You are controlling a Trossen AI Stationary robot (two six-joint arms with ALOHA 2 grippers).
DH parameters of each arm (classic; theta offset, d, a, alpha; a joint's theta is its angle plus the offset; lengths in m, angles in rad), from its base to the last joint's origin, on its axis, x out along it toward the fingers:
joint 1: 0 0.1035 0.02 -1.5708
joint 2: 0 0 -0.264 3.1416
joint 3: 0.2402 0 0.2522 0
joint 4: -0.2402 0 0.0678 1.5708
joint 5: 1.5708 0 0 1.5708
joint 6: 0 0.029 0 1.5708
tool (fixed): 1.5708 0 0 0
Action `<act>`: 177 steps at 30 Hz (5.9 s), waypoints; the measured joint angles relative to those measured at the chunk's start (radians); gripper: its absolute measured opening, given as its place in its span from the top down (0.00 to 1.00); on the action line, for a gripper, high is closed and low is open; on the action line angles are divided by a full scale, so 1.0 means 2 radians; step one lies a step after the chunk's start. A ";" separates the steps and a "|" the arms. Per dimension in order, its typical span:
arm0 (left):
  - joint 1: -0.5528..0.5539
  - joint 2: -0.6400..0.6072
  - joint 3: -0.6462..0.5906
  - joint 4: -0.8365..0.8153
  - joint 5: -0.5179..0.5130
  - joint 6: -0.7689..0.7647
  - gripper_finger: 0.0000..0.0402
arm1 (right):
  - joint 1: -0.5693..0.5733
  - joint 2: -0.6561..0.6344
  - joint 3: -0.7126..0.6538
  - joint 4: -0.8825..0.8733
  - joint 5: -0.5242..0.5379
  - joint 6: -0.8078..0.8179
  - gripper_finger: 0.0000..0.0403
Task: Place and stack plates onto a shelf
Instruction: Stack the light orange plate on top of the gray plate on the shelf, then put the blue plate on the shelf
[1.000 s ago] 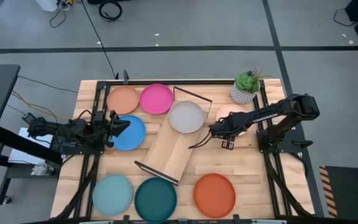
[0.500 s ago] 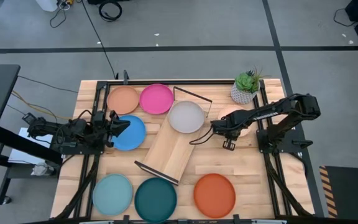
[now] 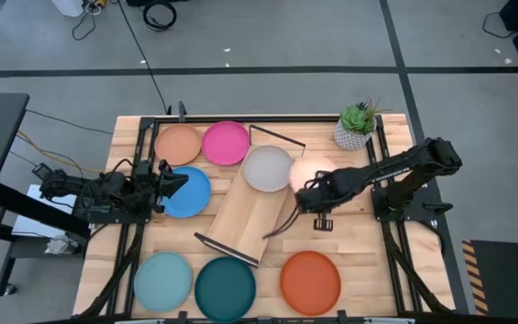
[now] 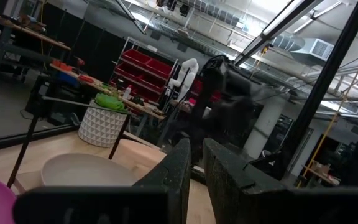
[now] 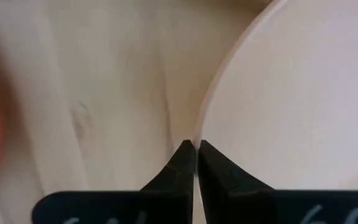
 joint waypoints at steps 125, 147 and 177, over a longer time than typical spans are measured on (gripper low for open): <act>0.162 0.472 0.309 -0.432 0.223 -0.054 0.79 | 0.111 -0.031 -0.148 0.264 0.111 -0.086 0.90; -0.248 0.506 0.341 -0.597 0.077 -0.172 0.74 | 0.147 -0.031 -0.148 0.338 0.112 -0.013 0.90; -0.241 0.665 0.275 -0.625 -0.017 -0.202 0.66 | 0.147 -0.031 -0.148 0.365 0.111 -0.042 0.90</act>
